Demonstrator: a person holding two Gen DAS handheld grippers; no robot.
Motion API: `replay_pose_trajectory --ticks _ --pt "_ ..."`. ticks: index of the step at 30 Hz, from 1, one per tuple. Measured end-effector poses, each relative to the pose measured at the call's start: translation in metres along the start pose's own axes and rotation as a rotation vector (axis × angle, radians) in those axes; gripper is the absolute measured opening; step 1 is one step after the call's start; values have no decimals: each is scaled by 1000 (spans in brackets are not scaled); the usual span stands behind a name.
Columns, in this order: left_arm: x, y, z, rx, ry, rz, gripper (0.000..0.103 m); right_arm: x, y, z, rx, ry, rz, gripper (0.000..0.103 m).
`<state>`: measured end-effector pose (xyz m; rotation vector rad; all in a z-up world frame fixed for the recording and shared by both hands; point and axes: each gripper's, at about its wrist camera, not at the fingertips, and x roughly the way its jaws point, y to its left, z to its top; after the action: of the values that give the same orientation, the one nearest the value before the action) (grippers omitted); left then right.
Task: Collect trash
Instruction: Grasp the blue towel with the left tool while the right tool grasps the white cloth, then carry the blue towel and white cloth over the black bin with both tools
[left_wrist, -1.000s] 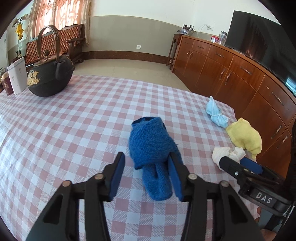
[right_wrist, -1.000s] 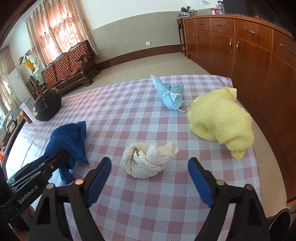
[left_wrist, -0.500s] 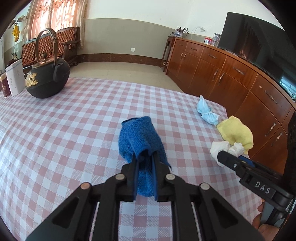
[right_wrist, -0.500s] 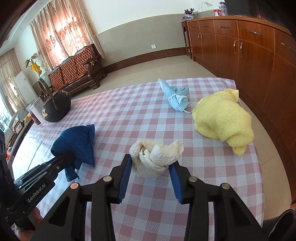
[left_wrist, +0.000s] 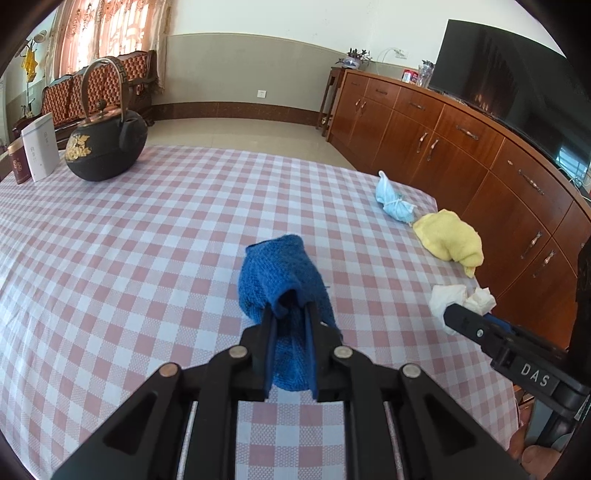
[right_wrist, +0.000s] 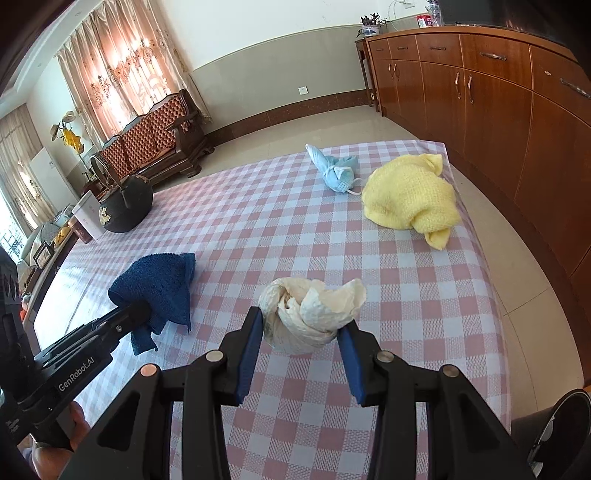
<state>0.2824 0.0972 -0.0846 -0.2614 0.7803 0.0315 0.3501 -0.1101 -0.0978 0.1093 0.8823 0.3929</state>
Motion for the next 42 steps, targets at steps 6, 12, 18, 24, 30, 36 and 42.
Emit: replay_pose_trajectory --ticks 6,12,18,24,30,36,42 --pt "-12 -1 0 -2 -39 23 76 1 1 -4 1 7 11 43" --pt "9 -8 8 30 -12 52 78 4 3 -2 2 7 16 43" --pt "28 -4 9 14 21 58 44 9 8 3 -8 9 16 43" --pt "18 0 6 -6 4 47 31 4 10 1 -8 8 22 43" --pt "-8 -12 -6 9 -11 14 29 -18 5 -7 -3 -8 15 43" --pt "-38 -38 -19 38 -26 -37 29 -53 -10 -21 11 -28 -5 43" --pt "-60 -80 -30 98 -29 -105 29 -98 -38 -46 52 -55 -49 43"
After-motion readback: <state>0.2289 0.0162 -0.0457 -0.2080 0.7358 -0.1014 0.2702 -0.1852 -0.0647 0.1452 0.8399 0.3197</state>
